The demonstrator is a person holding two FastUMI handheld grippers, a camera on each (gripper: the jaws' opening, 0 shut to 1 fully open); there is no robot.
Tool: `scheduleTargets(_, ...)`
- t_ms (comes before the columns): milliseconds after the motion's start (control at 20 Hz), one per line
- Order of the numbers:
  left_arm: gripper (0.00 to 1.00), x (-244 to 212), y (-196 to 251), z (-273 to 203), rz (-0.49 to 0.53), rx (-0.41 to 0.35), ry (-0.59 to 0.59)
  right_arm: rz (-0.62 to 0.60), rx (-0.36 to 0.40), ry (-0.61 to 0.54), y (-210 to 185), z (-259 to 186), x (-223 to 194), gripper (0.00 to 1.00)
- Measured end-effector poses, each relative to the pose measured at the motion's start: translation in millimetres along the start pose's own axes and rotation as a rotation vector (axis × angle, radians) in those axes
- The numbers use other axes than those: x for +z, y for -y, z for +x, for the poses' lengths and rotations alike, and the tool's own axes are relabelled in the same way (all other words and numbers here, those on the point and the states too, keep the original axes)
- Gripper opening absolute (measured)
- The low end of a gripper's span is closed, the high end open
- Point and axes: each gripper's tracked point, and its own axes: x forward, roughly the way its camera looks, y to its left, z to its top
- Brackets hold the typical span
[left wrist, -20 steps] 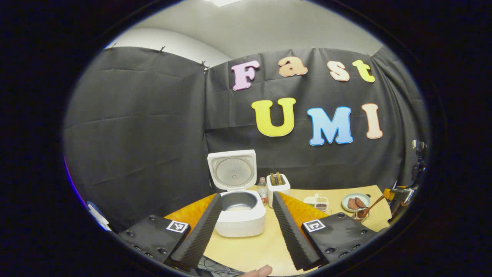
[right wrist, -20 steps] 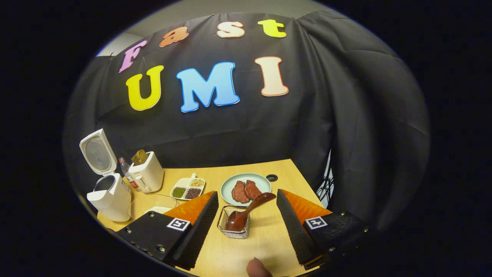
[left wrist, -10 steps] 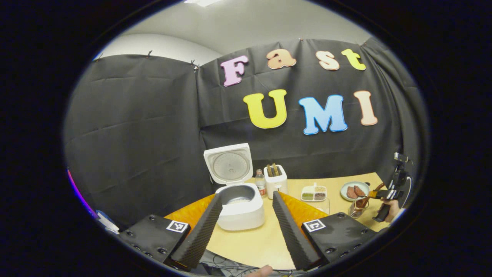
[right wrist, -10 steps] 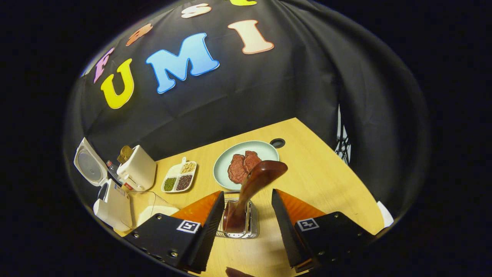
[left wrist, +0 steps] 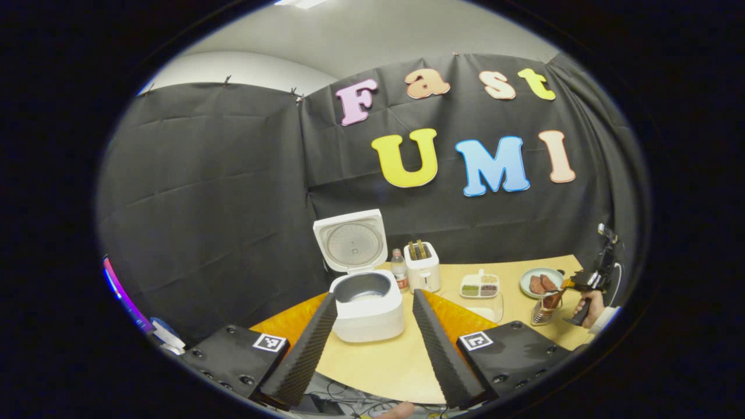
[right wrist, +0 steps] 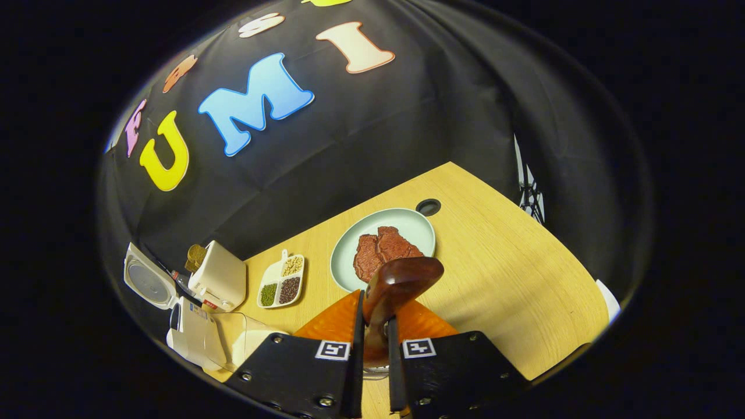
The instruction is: Close the left gripper, press the button to open the rice cooker; take a wooden spoon from the chopstick holder with the right hand, scoop a spoonful of rice and pour it into the rice cooker, then put the wooden spoon back into the chopstick holder.
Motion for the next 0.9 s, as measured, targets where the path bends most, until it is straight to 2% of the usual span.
scheduleTargets(150, 0.92, 3, -4, -2, -0.009, 0.007, 0.009, 0.018, 0.025, 0.011, -10, -15, 7, 0.18)
scheduleTargets(550, 0.93, 3, -17, -2, -0.082, -0.008, 0.033, -0.18, 0.071, 0.09, -53, -74, 38, 0.18)
scheduleTargets(750, 0.93, 4, -45, 0, -0.125, -0.021, 0.054, -0.227, 0.094, 0.156, -89, -122, 52, 0.18)
scheduleTargets(900, 0.93, 7, -83, 1, -0.151, -0.026, 0.098, -0.276, 0.111, 0.21, -126, -163, 52, 0.18)
